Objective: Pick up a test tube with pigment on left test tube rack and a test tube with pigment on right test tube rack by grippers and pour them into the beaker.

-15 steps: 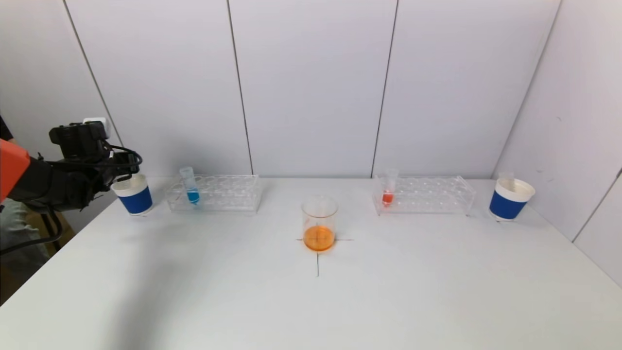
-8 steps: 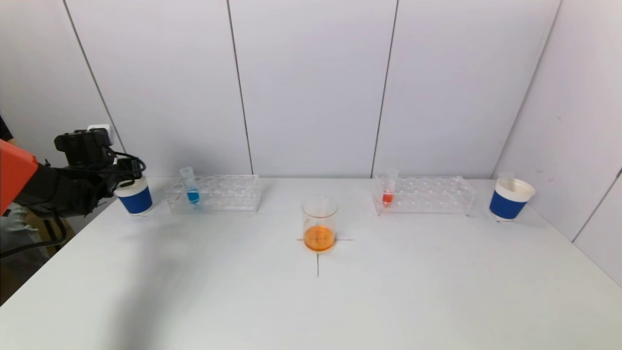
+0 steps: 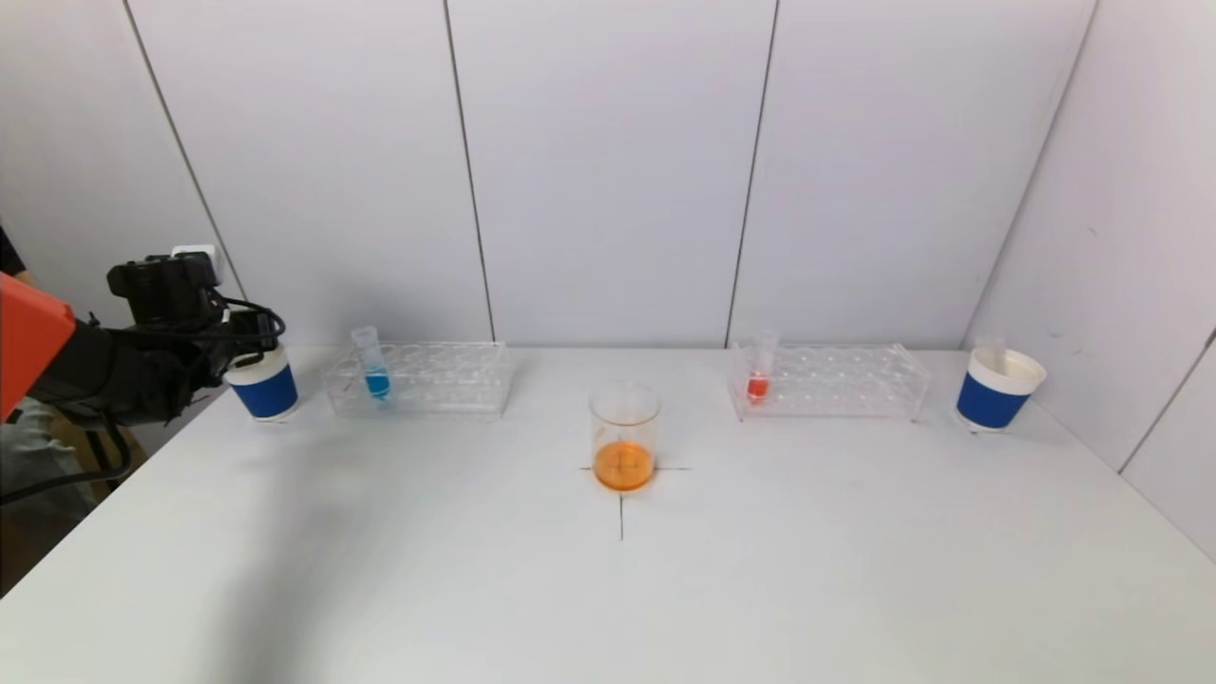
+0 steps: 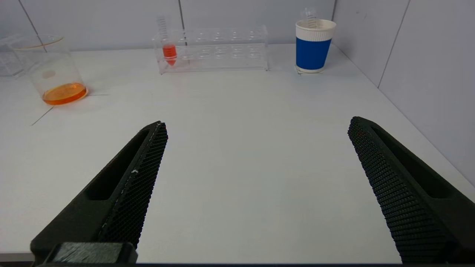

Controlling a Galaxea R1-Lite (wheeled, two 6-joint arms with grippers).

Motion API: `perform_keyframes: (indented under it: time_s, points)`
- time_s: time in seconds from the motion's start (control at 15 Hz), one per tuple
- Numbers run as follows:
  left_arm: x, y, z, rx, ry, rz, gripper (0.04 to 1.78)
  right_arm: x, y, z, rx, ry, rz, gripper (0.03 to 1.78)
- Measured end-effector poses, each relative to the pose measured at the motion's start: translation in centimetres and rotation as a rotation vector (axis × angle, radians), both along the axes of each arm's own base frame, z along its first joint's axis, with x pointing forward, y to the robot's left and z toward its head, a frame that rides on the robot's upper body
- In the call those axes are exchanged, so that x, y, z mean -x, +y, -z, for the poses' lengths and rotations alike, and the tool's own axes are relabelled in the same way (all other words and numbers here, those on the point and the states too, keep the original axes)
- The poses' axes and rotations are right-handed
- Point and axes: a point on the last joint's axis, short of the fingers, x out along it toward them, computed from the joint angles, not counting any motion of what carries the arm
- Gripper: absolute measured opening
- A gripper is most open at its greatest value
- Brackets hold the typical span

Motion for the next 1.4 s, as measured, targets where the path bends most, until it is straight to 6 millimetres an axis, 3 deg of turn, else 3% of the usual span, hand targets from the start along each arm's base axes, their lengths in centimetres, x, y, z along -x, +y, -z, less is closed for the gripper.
perform_keyframes:
  time_s: [0.27, 0.47, 0.6, 0.8, 1.0, 1.2, 1.4]
  points:
    - [-0.01, 0.0, -0.07, 0.002, -0.007, 0.0, 0.47, 0.0, 0.0, 0.0, 0.0, 0.0, 0.0, 1.77]
    - [0.02, 0.04, -0.09, -0.002, -0.011, -0.001, 0.57, 0.0, 0.0, 0.0, 0.0, 0.0, -0.001, 1.77]
    - [0.03, 0.03, -0.12, -0.002, -0.012, -0.001, 0.78, 0.0, 0.0, 0.0, 0.0, 0.0, -0.001, 1.77]
    - [0.04, -0.02, -0.22, -0.003, -0.014, 0.0, 1.27, 0.0, 0.0, 0.0, 0.0, 0.0, 0.0, 1.77]
    - [0.07, -0.03, -0.22, -0.003, -0.014, 0.0, 1.63, 0.0, 0.0, 0.0, 0.0, 0.0, -0.001, 1.77]
    - [0.07, -0.03, -0.29, -0.002, -0.016, 0.0, 1.77, 0.0, 0.0, 0.0, 0.0, 0.0, -0.001, 1.77]
    - [0.18, -0.06, -0.7, -0.005, -0.024, 0.001, 1.78, 0.0, 0.0, 0.0, 0.0, 0.0, -0.001, 1.77]
